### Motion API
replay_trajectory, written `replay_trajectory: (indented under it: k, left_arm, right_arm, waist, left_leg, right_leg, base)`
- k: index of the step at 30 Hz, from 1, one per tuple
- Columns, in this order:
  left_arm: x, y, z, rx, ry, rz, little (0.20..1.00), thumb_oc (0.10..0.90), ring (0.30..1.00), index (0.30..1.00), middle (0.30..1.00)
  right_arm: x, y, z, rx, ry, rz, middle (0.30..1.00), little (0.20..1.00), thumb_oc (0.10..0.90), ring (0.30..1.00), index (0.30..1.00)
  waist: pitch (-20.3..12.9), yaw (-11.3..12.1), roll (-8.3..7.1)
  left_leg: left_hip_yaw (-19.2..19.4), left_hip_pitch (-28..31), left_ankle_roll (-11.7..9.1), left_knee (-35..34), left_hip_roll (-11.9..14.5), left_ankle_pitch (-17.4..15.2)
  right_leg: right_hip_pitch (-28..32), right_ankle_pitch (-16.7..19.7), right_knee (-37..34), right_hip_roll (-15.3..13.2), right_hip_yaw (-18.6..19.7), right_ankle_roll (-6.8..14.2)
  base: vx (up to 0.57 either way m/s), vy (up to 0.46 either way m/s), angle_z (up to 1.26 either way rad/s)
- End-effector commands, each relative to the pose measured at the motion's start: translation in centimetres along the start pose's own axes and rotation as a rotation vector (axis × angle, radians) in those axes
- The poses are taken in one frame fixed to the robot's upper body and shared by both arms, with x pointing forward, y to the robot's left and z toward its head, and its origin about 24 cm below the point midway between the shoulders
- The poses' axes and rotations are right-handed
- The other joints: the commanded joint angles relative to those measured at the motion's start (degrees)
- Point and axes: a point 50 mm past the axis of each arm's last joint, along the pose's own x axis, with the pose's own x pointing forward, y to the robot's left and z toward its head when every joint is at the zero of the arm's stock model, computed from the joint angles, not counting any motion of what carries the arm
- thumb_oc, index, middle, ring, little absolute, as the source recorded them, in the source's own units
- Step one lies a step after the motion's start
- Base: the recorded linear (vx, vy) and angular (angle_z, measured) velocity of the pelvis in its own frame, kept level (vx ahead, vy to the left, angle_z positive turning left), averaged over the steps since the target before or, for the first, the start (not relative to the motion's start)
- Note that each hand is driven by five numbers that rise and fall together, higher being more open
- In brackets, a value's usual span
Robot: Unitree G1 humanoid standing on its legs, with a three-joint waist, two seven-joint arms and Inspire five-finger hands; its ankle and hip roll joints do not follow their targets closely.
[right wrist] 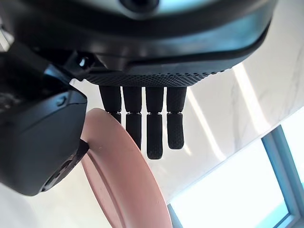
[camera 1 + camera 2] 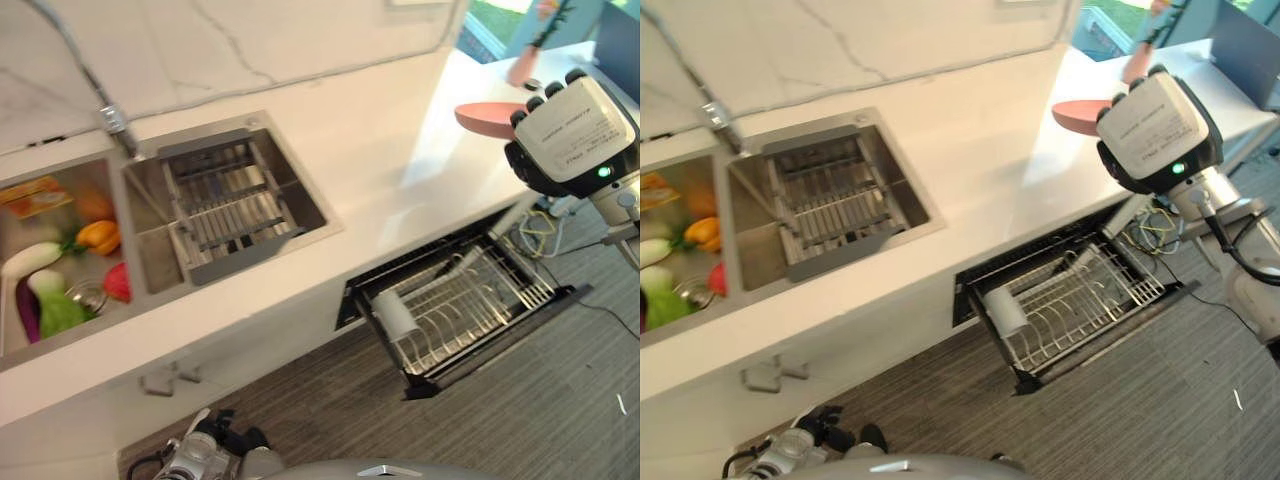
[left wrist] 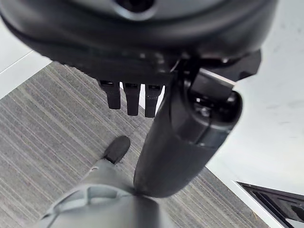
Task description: Place the dishes in the dishwasher.
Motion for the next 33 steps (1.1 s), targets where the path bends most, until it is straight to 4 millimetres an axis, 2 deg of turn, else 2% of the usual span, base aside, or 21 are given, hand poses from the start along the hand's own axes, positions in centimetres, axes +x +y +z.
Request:
replay_trajectory:
  k: [1,5,9,11,12,14,17,18,25,33]
  left_arm:
    - [-0.4,-3.2,-1.0,0.004,0.041,-0.071,0.9,0.8,0.9,0.9,0.9]
    - [-0.5,-4.0,-0.9,0.008,0.041,-0.093,0.9,0.8,0.9,0.9,0.9]
    - [-0.7,-4.8,-1.1,0.025,0.05,-0.121,0.9,0.8,0.9,0.9,0.9]
    - [-0.7,-5.0,-1.1,0.029,0.049,-0.126,0.9,0.8,0.9,0.9,0.9]
    - [-0.8,-5.3,-1.2,0.039,0.046,-0.137,0.9,0.8,0.9,0.9,0.9]
    - [-0.8,-5.4,-1.1,0.042,0.045,-0.139,0.9,0.8,0.9,0.9,0.9]
    - [-0.8,-6.1,-0.7,0.047,0.022,-0.155,0.9,0.8,0.9,0.9,0.9]
    - [-0.8,-6.1,-0.7,0.047,0.022,-0.155,0.9,0.8,0.9,0.9,0.9]
    - [-0.7,-6.2,0.6,0.044,-0.022,-0.155,0.9,0.8,0.9,0.9,0.9]
    - [-0.7,-5.8,0.2,0.052,-0.011,-0.135,0.9,0.8,0.9,0.9,0.9]
  right_arm:
    - [1.7,-2.9,-6.4,-0.134,0.273,-0.159,0.3,0.3,0.4,0.3,0.3]
    - [1.3,-3.4,-6.8,-0.138,0.278,-0.187,0.3,0.3,0.4,0.3,0.3]
    - [0.3,-3.4,-6.2,-0.09,0.258,-0.193,0.3,0.3,0.4,0.3,0.3]
    - [0.2,-3.4,-6.0,-0.084,0.251,-0.199,0.3,0.3,0.4,0.3,0.3]
    - [-0.5,-3.2,-5.5,-0.062,0.243,-0.189,0.3,0.3,0.4,0.3,0.3]
    - [-0.7,-3.2,-5.3,-0.052,0.237,-0.186,0.3,0.3,0.4,0.3,0.3]
    - [-1.4,-2.4,-3.7,0.002,0.201,-0.148,0.3,0.3,0.4,0.3,0.3]
    - [-1.4,-2.4,-3.7,0.002,0.201,-0.148,0.3,0.3,0.4,0.3,0.3]
    - [-3.0,-0.7,-0.4,0.093,0.138,-0.047,0.3,0.3,0.4,0.3,0.3]
    - [-4.8,1.0,2.6,0.185,0.095,0.065,0.3,0.3,0.4,0.3,0.3]
  waist:
    - [-4.55,0.52,-0.14]
    - [-3.91,-1.15,1.53]
    - [-3.48,-2.64,3.12]
    - [-3.51,-3.03,3.33]
    - [-3.53,-3.35,3.81]
    - [-3.57,-3.43,3.98]
    - [-3.75,-3.69,4.69]
    - [-3.75,-3.69,4.69]
    - [-3.8,-4.0,5.03]
    - [-3.63,-3.6,5.14]
  left_leg:
    - [-3.17,-1.77,-2.38,-3.61,-2.54,-2.61]
    - [-3.66,-2.23,-4.68,-3.55,0.34,0.71]
    - [-3.54,-1.93,-6.06,-3.49,2.7,2.39]
    - [-3.44,-1.75,-6.14,-3.48,2.86,2.46]
    - [-3.21,-1.32,-6.43,-3.45,3.27,2.67]
    - [-3.07,-1.17,-6.53,-3.43,3.39,2.76]
    - [-2.53,-0.37,-6.78,-3.34,3.6,2.65]
    - [-2.53,-0.37,-6.78,-3.34,3.6,2.65]
    - [-2.98,0.12,-6.41,-3.34,2.62,2.02]
    - [-4.2,-0.48,-5.72,-3.54,1.5,1.38]
  right_leg:
    - [3.58,1.07,0.07,-2.01,2.21,5.41]
    - [4.18,-1.48,-1.25,1.24,2.7,3.46]
    - [4.26,-3.08,-1.41,3.23,3.2,2.17]
    - [4.25,-3.18,-1.41,3.42,3.23,2.11]
    - [4.18,-3.47,-1.41,3.74,3.47,1.98]
    - [4.1,-3.55,-1.41,3.79,3.53,1.97]
    - [3.83,-3.62,-1.41,3.62,4.07,2.22]
    - [3.83,-3.62,-1.41,3.62,4.07,2.22]
    - [4.28,-3.22,-1.41,2.96,3.91,2.05]
    - [4.22,-2.91,-1.41,2.49,3.12,1.98]
  base:
    - [-0.05,-0.222,-0.01]
    - [-0.07,-0.173,-0.08]
    - [-0.06,-0.125,-0.03]
    - [-0.01,-0.044,-0.07]
    - [-0.02,-0.055,-0.09]
    - [-0.01,-0.023,-0.07]
    - [-0.01,0.001,-0.1]
    - [0.0,0.002,-0.04]
    - [0.0,0.012,0.01]
    - [0.0,0.012,0.06]
